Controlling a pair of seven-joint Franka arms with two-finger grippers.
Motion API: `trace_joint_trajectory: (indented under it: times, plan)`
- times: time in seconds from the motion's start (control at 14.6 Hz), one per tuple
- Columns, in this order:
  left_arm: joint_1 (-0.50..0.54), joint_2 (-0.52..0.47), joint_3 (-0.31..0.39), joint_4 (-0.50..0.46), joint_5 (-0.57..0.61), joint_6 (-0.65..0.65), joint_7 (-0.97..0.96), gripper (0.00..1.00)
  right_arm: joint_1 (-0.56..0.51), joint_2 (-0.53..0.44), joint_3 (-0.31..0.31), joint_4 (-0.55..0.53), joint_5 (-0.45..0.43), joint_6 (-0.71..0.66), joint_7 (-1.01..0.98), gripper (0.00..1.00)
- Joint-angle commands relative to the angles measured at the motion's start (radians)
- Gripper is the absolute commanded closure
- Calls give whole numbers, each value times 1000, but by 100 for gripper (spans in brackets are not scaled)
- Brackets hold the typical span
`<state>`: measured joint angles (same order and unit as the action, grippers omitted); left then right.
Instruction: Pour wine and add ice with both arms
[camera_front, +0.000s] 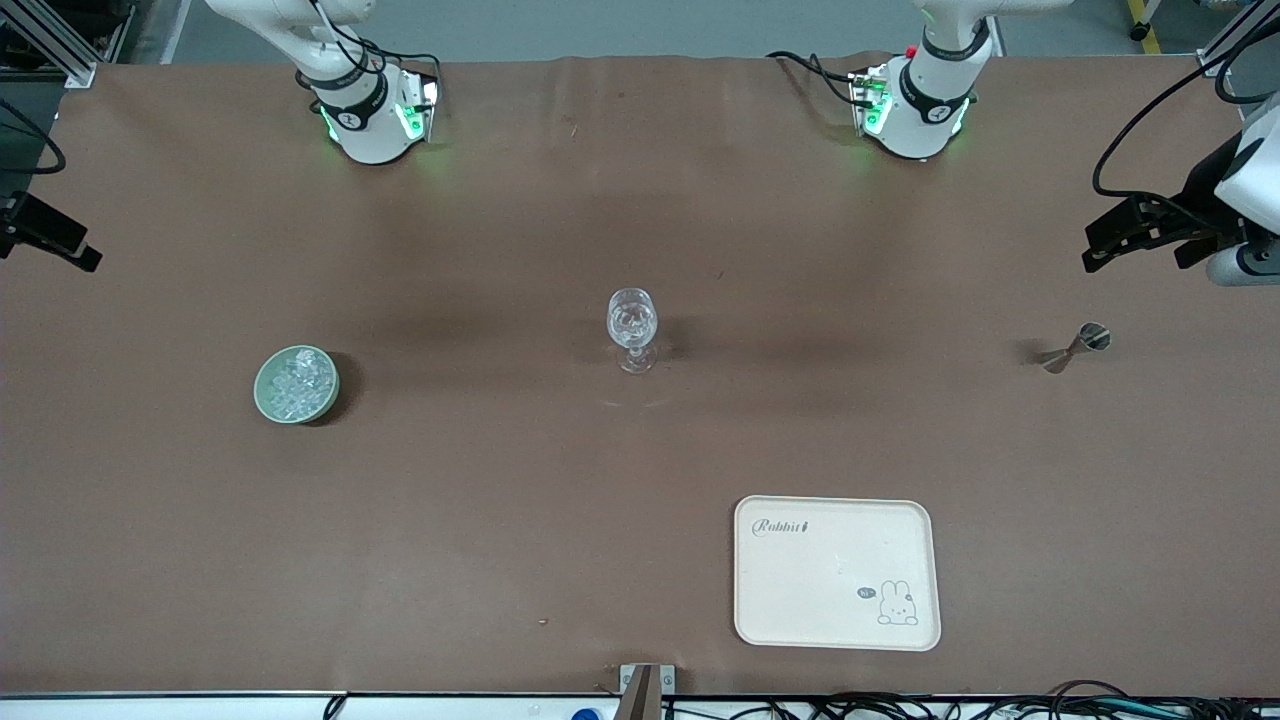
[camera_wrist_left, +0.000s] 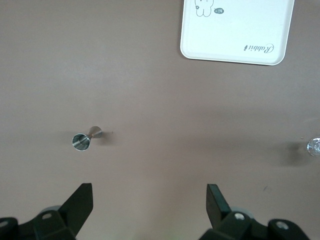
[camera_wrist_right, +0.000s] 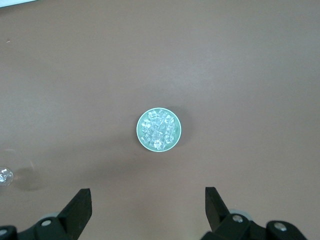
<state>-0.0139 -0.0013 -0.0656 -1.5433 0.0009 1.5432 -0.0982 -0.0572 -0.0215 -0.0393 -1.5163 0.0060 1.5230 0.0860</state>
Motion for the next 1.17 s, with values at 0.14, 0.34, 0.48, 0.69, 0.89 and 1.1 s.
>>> trace_joint_trajectory:
  times: [0.14,0.34,0.48,0.69,0.89,1.1]
  plan:
    - [6,-22,-3,-17,11,11,0,0,7,-5,-10,-4,9,-1,-9,0]
    - [6,-14,16,-21,11,-6,-8,0,8,-6,-10,-56,8,9,-11,0]
    - [3,-6,76,-20,4,-6,-8,0,8,-8,-10,-114,5,43,-12,0]
    - [2,21,206,-26,-12,-8,-8,0,14,-8,-7,-246,-3,147,-14,0]
    - [5,104,373,-26,-129,-6,-8,0,16,-8,-7,-414,-4,325,-14,0]
    - [5,229,513,-26,-269,-6,-9,0,25,3,-5,-586,-14,547,-15,0]
